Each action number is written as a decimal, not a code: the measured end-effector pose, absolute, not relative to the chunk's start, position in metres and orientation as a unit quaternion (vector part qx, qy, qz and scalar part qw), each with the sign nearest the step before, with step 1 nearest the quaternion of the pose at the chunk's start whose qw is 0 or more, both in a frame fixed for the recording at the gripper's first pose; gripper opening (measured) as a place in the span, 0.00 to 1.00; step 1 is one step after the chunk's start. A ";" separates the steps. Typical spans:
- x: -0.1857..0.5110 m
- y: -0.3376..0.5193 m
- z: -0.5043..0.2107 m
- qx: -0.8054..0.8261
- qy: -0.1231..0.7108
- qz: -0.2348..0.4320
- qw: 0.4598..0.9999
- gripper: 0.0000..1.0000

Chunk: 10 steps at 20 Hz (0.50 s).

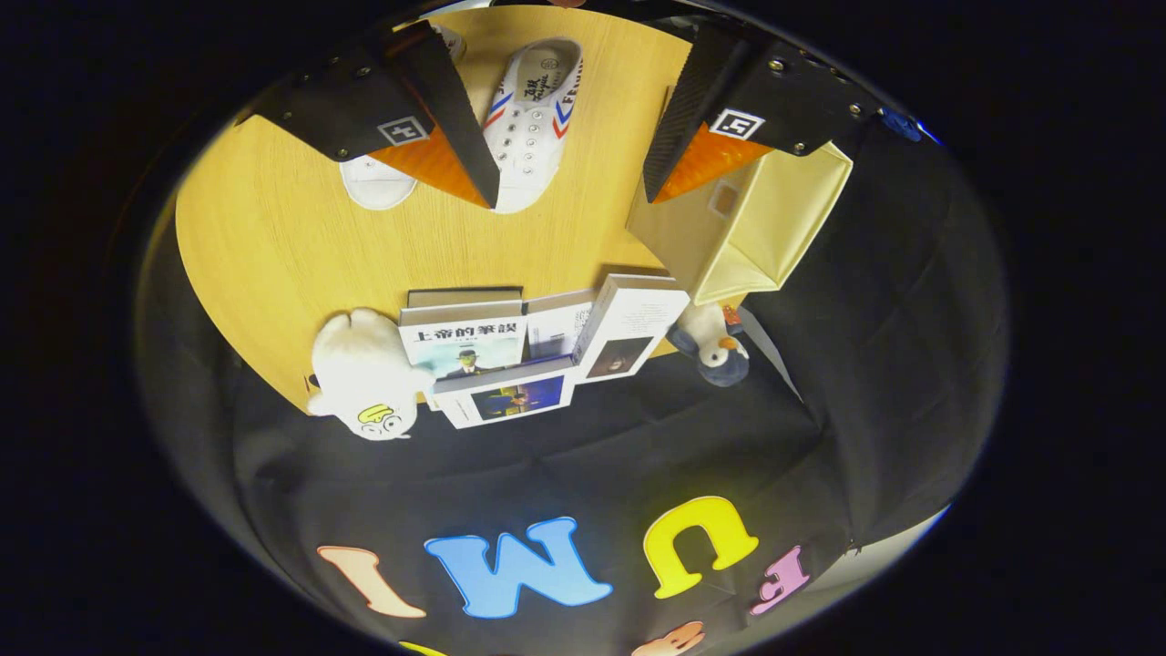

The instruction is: Open the storage box then place both shoes into the box .Put the left shoe in first, then the right shoe, with the right side of both shoes facing outward in a uniform manner.

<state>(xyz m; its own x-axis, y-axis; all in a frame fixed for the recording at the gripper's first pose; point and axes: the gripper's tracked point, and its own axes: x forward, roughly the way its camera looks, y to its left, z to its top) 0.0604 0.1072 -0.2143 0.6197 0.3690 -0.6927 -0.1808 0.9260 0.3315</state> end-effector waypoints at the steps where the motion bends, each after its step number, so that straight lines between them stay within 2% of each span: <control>1: 0.061 0.104 -0.224 0.113 0.417 0.152 0.889 0.96; 10: 0.047 0.087 -0.287 0.094 0.487 0.138 0.857 0.97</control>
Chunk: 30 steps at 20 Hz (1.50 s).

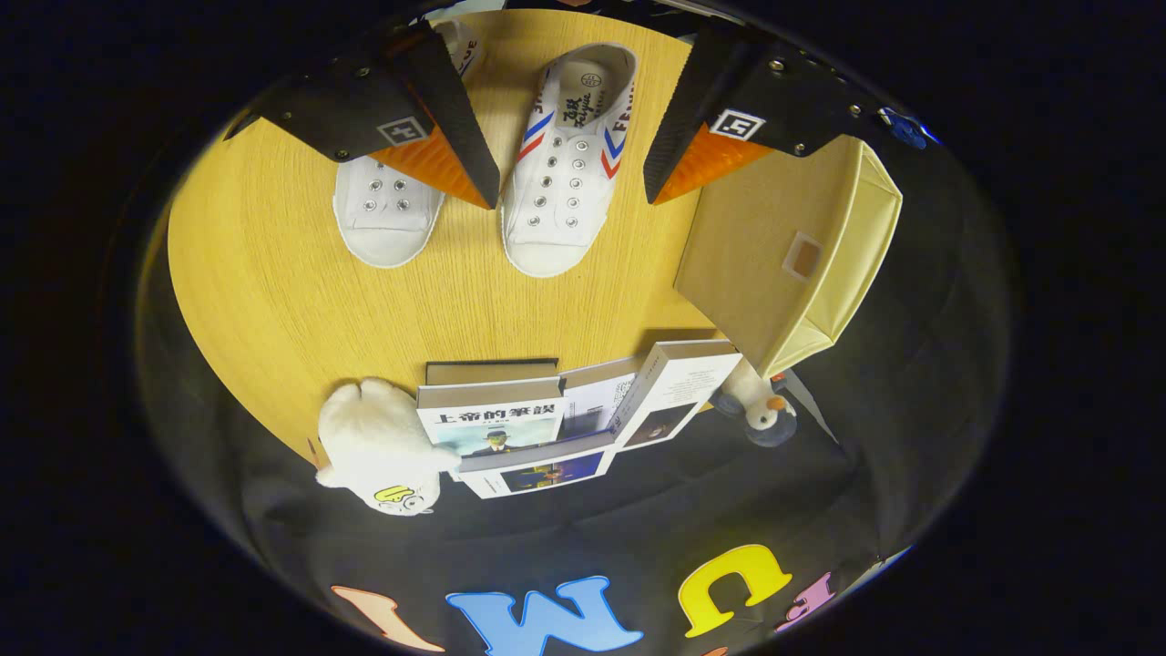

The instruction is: Open the storage box then place both shoes into the box .Put the left shoe in first, then the right shoe, with the right side of both shoes facing outward in a uniform manner.

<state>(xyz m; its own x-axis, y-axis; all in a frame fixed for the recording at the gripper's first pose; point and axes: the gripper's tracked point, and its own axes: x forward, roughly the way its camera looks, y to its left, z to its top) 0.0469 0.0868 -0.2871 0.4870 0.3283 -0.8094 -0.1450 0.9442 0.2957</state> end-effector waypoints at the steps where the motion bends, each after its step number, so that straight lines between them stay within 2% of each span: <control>1: 0.046 0.085 -0.293 0.093 0.492 0.135 0.855 0.97; 8: 0.029 0.082 -0.328 0.112 0.543 0.118 0.824 0.96; 11: 0.023 0.079 -0.342 0.107 0.562 0.113 0.812 0.87; 14: 0.022 0.082 -0.346 0.114 0.569 0.116 0.806 0.84; 15: 0.022 0.082 -0.349 0.117 0.573 0.115 0.803 0.77; 17: 0.021 0.090 -0.349 0.141 0.576 0.122 0.796 0.77; 19: 0.020 0.092 -0.351 0.160 0.581 0.117 0.790 0.53; 21: 0.020 0.088 -0.353 0.167 0.581 0.105 0.790 0.51; 22: 0.017 0.082 -0.357 0.167 0.587 0.091 0.787 0.36; 23: 0.018 0.084 -0.356 0.182 0.586 0.086 0.785 0.16; 26: 0.023 0.085 -0.358 0.190 0.576 0.066 0.792 0.16; 27: 0.018 0.080 -0.347 0.192 0.576 0.063 0.792 0.00; 30: 0.019 0.084 -0.333 0.203 0.576 0.069 0.789 0.01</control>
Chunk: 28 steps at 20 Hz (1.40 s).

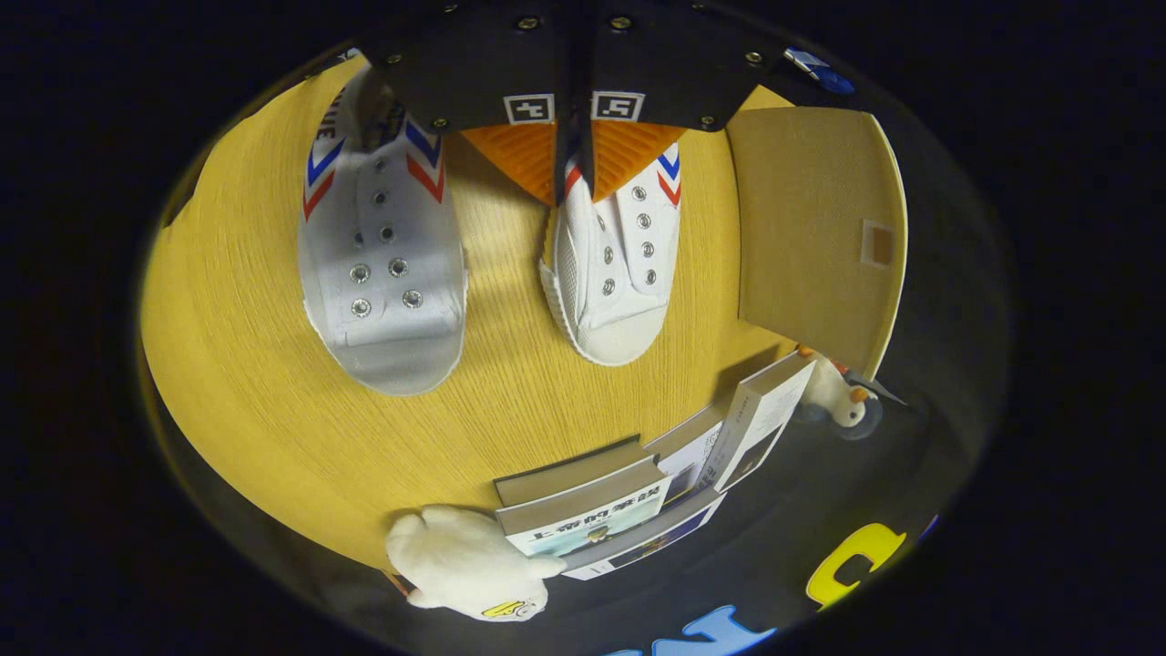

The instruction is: Open the storage box then place both shoes into the box .Put the left shoe in first, then the right shoe, with the right side of both shoes facing outward in a uniform manner.

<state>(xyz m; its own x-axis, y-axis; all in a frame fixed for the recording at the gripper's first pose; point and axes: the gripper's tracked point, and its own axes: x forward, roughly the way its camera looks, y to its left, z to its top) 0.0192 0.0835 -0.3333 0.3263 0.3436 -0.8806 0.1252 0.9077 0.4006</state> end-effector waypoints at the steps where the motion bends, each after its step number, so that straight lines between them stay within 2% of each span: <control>1: 0.021 0.085 -0.326 0.207 0.573 0.073 0.790 0.01; 16: 0.053 0.174 -0.179 0.239 0.507 0.140 0.816 0.00; 28: 0.065 0.293 -0.171 0.203 0.503 0.179 0.821 0.00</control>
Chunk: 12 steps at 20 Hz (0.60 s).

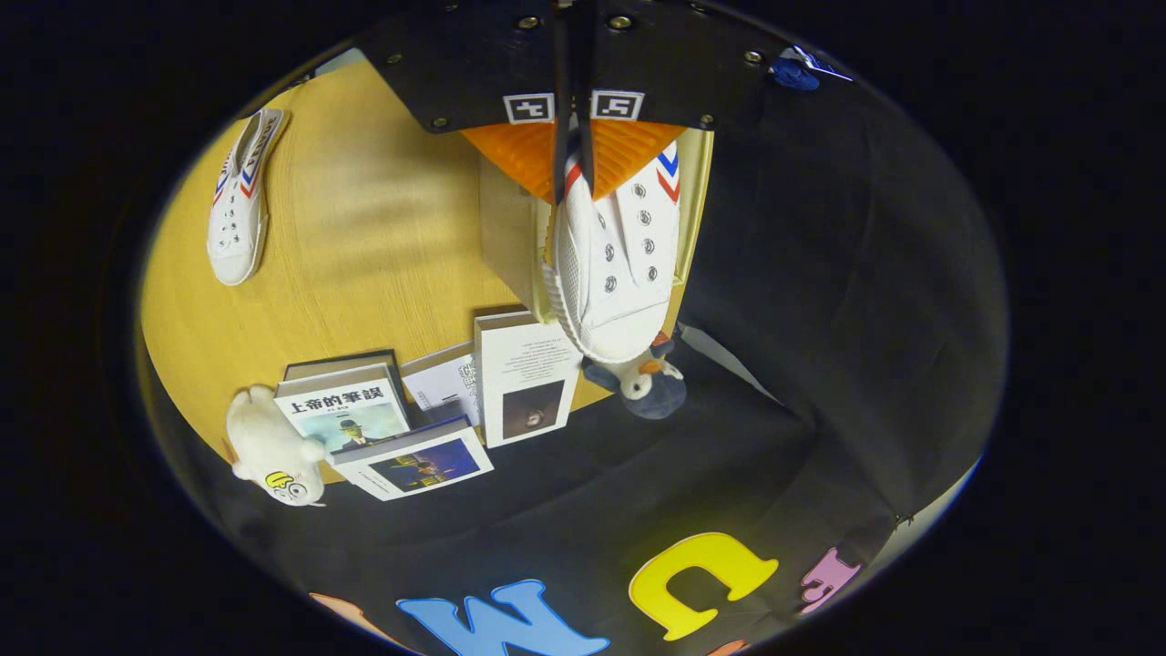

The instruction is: Open the storage box then place both shoes into the box .Put the left shoe in first, then the right shoe, with the right side of both shoes facing outward in a uniform manner.

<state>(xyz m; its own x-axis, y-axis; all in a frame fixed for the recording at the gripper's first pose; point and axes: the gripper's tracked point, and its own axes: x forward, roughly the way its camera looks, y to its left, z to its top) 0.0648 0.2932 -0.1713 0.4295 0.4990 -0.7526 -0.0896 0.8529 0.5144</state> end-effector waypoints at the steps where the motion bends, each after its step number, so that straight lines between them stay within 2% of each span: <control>1: 0.064 0.302 -0.175 0.199 0.506 0.181 0.820 0.00; 12: 0.050 0.364 -0.234 0.139 0.544 0.170 0.810 0.00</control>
<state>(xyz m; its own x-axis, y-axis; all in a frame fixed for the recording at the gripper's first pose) 0.0503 0.3637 -0.2342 0.3504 0.4269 -0.8336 -0.1241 0.9034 0.4105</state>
